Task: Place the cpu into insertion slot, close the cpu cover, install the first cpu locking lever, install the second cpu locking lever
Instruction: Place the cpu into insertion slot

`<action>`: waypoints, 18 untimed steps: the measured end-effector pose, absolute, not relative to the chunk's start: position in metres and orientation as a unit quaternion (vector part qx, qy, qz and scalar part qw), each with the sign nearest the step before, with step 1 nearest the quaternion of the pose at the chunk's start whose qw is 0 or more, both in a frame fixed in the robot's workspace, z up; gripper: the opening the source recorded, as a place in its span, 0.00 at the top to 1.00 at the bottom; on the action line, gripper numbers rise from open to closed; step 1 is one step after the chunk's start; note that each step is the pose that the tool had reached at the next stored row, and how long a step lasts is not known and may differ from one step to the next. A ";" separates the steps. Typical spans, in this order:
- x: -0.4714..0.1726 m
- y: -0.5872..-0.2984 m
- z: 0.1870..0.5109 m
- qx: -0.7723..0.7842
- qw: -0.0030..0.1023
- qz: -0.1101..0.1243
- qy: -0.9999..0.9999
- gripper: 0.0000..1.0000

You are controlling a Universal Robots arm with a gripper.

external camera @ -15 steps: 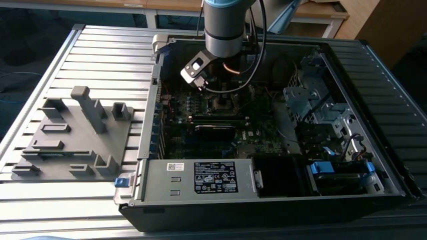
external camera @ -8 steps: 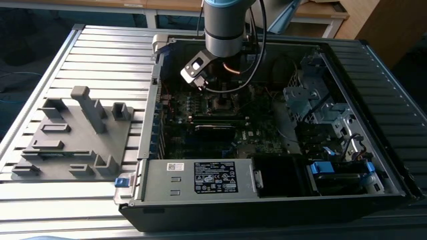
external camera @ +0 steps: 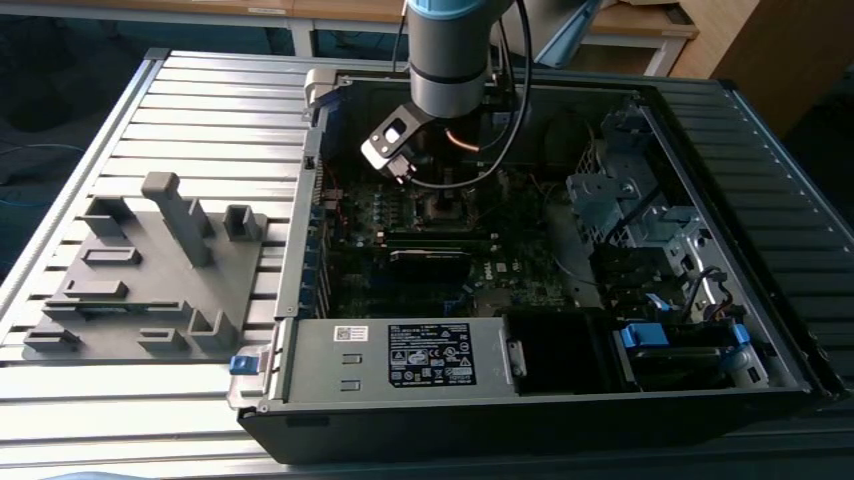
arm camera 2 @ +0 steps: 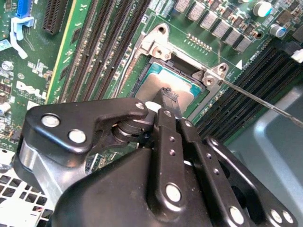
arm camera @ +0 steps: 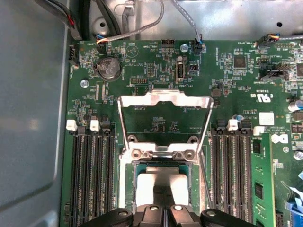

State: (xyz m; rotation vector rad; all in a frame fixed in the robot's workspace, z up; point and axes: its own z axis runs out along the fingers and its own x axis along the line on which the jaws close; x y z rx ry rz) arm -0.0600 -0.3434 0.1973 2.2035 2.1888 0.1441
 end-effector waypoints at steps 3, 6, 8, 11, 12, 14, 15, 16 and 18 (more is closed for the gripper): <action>-0.060 -0.343 0.197 0.709 0.016 0.047 0.704 0.89; -0.060 -0.343 0.196 0.709 0.016 0.047 0.704 0.89; -0.060 -0.343 0.196 0.709 0.016 0.047 0.704 0.89; -0.060 -0.343 0.197 0.709 0.016 0.047 0.704 0.89; -0.060 -0.343 0.198 0.709 0.016 0.048 0.704 0.89; -0.060 -0.343 0.201 0.709 0.016 0.048 0.704 0.89; -0.060 -0.343 0.203 0.709 0.016 0.047 0.704 0.89; -0.060 -0.343 0.205 0.709 0.016 0.047 0.704 0.89; -0.060 -0.343 0.209 0.709 0.016 0.047 0.704 0.89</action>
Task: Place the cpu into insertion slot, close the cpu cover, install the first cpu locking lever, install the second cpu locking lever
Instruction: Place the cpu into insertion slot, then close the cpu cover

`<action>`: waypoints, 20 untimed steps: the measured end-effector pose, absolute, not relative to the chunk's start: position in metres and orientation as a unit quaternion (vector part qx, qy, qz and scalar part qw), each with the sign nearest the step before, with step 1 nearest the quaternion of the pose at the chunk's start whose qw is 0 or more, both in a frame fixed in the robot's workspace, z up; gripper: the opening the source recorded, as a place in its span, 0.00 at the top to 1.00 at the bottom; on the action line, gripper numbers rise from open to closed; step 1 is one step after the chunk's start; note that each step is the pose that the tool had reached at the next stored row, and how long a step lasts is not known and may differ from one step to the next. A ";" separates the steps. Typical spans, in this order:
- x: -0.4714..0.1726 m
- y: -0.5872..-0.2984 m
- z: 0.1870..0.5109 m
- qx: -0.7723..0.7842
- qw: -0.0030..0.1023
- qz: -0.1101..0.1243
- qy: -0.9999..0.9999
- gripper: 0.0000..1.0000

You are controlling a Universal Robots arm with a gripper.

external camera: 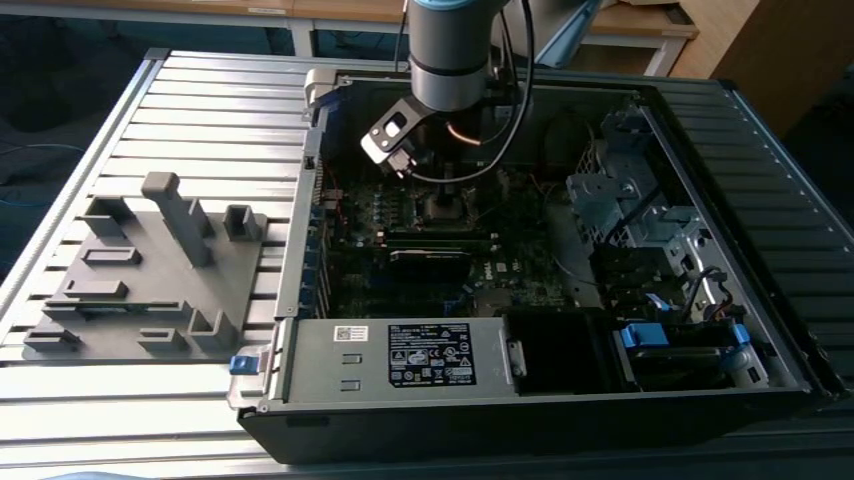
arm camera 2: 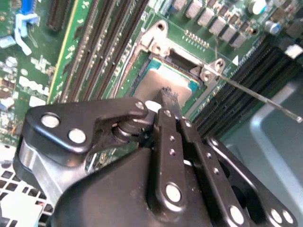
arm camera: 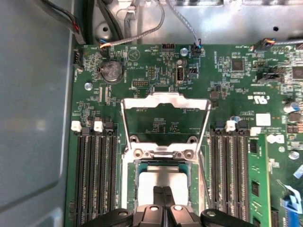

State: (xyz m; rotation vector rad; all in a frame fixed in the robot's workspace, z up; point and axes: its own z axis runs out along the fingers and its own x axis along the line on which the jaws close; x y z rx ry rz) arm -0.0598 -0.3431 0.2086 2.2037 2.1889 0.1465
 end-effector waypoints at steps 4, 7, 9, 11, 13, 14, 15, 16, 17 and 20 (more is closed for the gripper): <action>-0.060 -0.343 0.214 0.709 0.016 0.047 0.704 0.89; -0.060 -0.343 0.214 0.709 0.016 0.047 0.704 0.89; -0.060 -0.343 0.214 0.709 0.016 0.047 0.704 0.89; -0.060 -0.343 0.215 0.709 0.016 0.047 0.704 0.89; -0.060 -0.343 0.216 0.709 0.016 0.047 0.704 0.89; -0.060 -0.343 0.216 0.709 0.016 0.047 0.704 0.89; -0.060 -0.343 0.216 0.709 0.016 0.047 0.704 0.89; -0.060 -0.343 0.216 0.709 0.016 0.047 0.704 0.89; -0.060 -0.343 0.216 0.709 0.017 0.046 0.704 0.89; -0.060 -0.343 0.216 0.709 0.017 0.046 0.704 0.89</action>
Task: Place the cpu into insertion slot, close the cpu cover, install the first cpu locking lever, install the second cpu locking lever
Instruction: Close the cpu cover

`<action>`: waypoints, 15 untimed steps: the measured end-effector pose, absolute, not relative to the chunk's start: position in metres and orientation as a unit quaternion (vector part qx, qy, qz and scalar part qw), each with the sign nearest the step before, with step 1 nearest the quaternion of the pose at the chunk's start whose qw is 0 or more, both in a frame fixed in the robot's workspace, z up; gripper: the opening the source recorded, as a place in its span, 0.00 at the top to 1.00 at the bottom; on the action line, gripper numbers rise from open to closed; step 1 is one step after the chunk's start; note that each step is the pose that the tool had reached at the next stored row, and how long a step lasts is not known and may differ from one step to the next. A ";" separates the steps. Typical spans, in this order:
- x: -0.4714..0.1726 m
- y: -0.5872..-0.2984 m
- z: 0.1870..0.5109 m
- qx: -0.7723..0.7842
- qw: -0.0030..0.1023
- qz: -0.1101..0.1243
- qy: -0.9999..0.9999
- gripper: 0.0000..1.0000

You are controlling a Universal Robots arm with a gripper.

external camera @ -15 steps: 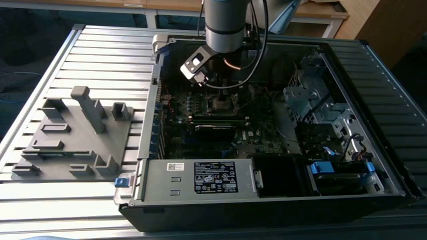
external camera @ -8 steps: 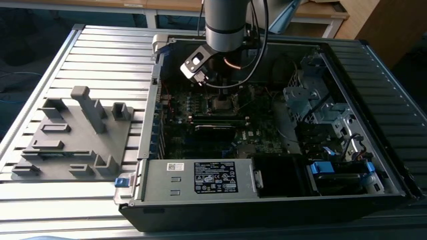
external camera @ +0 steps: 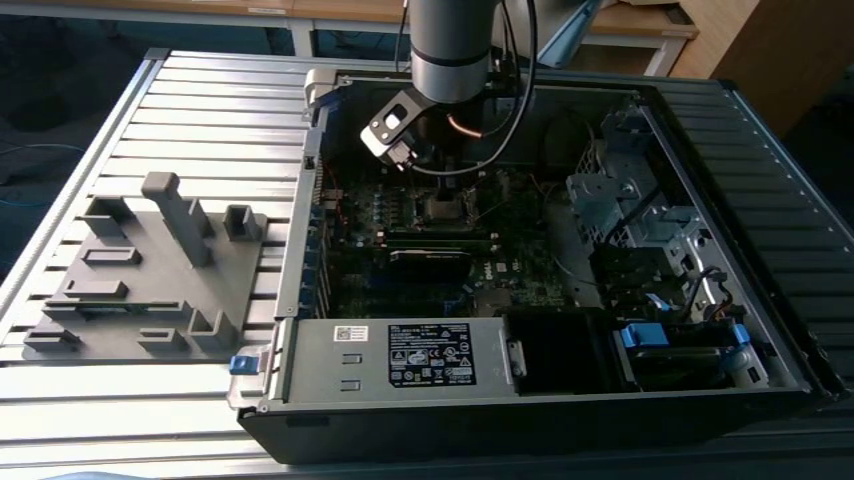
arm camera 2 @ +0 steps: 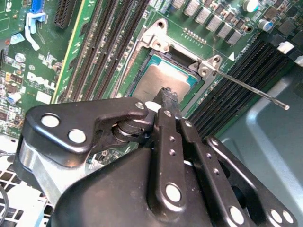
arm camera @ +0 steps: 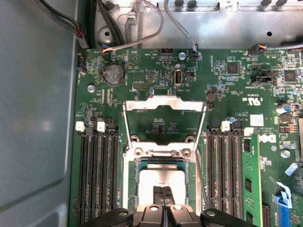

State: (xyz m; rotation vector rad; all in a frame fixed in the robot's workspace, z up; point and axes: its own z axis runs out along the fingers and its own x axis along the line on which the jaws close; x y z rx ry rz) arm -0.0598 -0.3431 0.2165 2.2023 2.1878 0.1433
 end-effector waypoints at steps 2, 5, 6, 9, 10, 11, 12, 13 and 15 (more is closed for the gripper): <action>-0.060 -0.343 0.217 0.709 0.017 0.046 0.704 0.89; -0.060 -0.343 0.219 0.709 0.017 0.046 0.704 0.89; -0.060 -0.343 0.219 0.709 0.017 0.046 0.704 0.89; -0.060 -0.343 0.220 0.709 0.017 0.046 0.704 0.89; -0.060 -0.343 0.220 0.709 0.017 0.046 0.704 0.89; -0.060 -0.343 0.220 0.709 0.017 0.046 0.704 0.89; -0.060 -0.343 0.220 0.709 0.017 0.046 0.704 0.89; -0.060 -0.343 0.221 0.709 0.017 0.046 0.704 0.89; -0.060 -0.343 0.222 0.709 0.017 0.046 0.704 0.89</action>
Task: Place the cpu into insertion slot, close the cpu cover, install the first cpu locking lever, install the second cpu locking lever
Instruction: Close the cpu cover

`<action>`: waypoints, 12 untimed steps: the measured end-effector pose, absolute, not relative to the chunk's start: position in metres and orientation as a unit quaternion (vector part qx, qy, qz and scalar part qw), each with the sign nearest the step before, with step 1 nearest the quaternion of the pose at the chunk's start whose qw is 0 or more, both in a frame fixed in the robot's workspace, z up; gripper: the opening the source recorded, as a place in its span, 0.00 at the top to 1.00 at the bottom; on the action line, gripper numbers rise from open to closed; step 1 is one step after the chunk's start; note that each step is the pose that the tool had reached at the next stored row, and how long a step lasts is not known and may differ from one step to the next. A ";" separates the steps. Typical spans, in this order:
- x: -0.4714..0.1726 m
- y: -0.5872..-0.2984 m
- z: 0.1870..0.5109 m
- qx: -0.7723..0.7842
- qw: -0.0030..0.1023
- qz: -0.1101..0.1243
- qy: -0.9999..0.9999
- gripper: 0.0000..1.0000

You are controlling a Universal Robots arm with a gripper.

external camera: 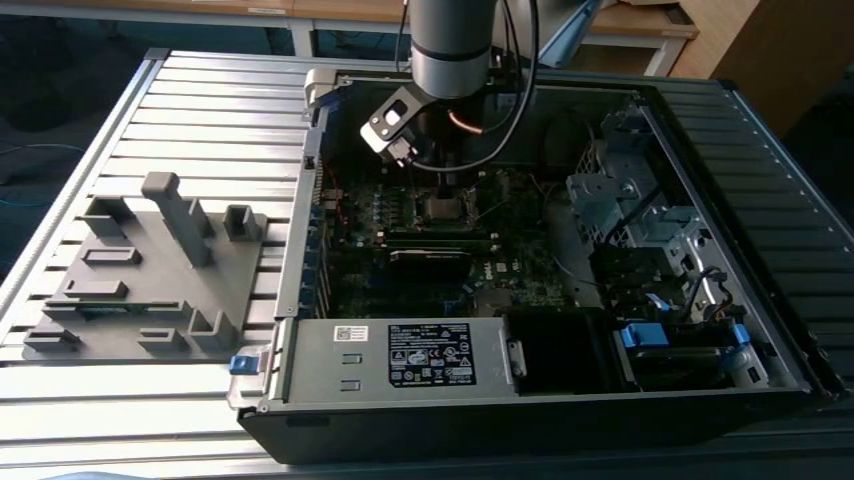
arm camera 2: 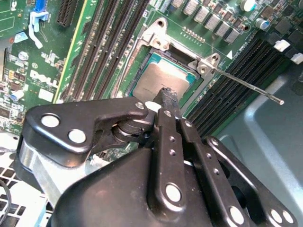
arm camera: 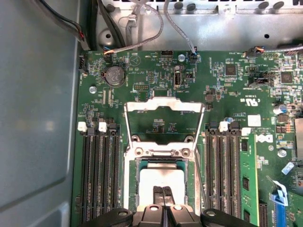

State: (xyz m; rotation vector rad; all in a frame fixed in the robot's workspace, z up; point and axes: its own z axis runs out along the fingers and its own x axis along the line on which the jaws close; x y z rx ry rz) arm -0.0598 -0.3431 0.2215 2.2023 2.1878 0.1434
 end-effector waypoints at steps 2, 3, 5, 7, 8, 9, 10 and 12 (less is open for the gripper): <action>-0.060 -0.343 0.222 0.709 0.017 0.046 0.704 0.89; -0.060 -0.343 0.222 0.709 0.017 0.046 0.704 0.89; -0.060 -0.343 0.222 0.709 0.017 0.046 0.704 0.89; -0.060 -0.343 0.223 0.709 0.017 0.046 0.704 0.89; -0.060 -0.343 0.223 0.709 0.017 0.046 0.704 0.89; -0.060 -0.343 0.223 0.709 0.017 0.046 0.704 0.89; -0.060 -0.343 0.224 0.709 0.017 0.046 0.704 0.89; -0.060 -0.343 0.224 0.709 0.017 0.046 0.704 0.89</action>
